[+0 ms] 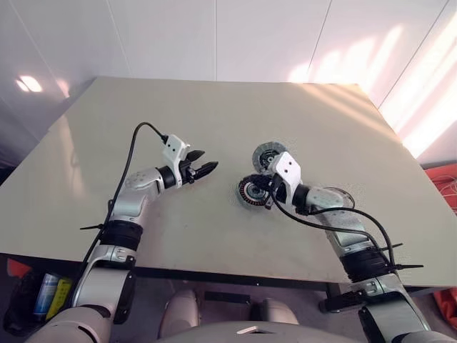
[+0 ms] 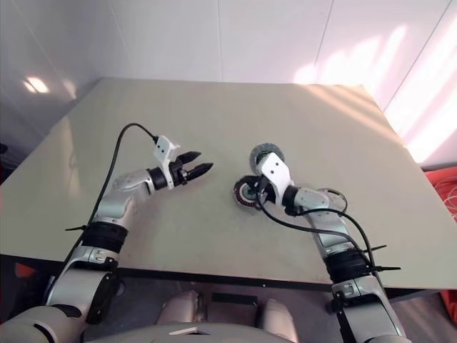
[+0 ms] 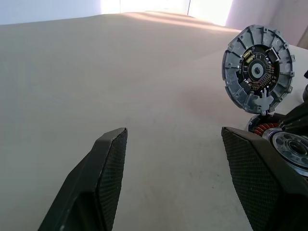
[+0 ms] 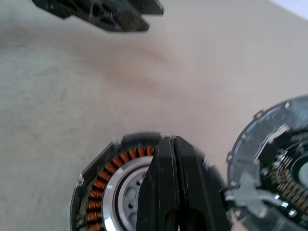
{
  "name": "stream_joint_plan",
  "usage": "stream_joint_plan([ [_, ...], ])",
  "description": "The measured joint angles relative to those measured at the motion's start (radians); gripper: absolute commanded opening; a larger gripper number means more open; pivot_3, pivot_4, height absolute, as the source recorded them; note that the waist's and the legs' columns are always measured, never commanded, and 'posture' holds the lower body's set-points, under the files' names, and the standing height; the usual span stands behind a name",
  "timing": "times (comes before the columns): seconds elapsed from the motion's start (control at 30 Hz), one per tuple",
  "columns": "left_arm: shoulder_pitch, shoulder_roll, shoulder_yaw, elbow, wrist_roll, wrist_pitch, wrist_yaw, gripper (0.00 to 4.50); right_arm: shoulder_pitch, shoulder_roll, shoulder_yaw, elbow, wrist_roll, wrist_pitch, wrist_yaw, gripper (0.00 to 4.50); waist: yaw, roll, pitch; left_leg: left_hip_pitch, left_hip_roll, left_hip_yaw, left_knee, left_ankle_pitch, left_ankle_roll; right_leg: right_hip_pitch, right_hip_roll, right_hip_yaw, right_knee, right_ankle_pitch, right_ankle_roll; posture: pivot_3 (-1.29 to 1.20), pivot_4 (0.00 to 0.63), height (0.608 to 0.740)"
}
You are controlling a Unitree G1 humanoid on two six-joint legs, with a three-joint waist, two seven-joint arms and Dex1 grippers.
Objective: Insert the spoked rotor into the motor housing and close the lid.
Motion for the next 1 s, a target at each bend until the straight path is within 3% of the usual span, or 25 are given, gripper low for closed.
stream_joint_plan([
  [0.6,0.002,-0.001,-0.004,-0.186,-0.01,0.148,0.057,3.34,-0.003,-0.02,0.012,0.069,-0.041,0.004,0.011,0.03,0.0,0.0,0.0,0.0,0.0,0.0,0.0,0.0,0.0,0.0,0.0,0.0,0.0,0.0,0.0,0.0,0.0,0.74],
  [1.0,0.002,0.0,-0.005,-0.233,-0.022,0.205,0.067,3.34,-0.015,-0.049,-0.001,-0.081,-0.035,0.026,0.012,0.03,0.001,0.0,0.0,0.0,0.0,0.0,0.0,0.0,0.0,-0.001,0.0,0.0,0.0,0.0,0.0,0.0,0.0,0.74],
])
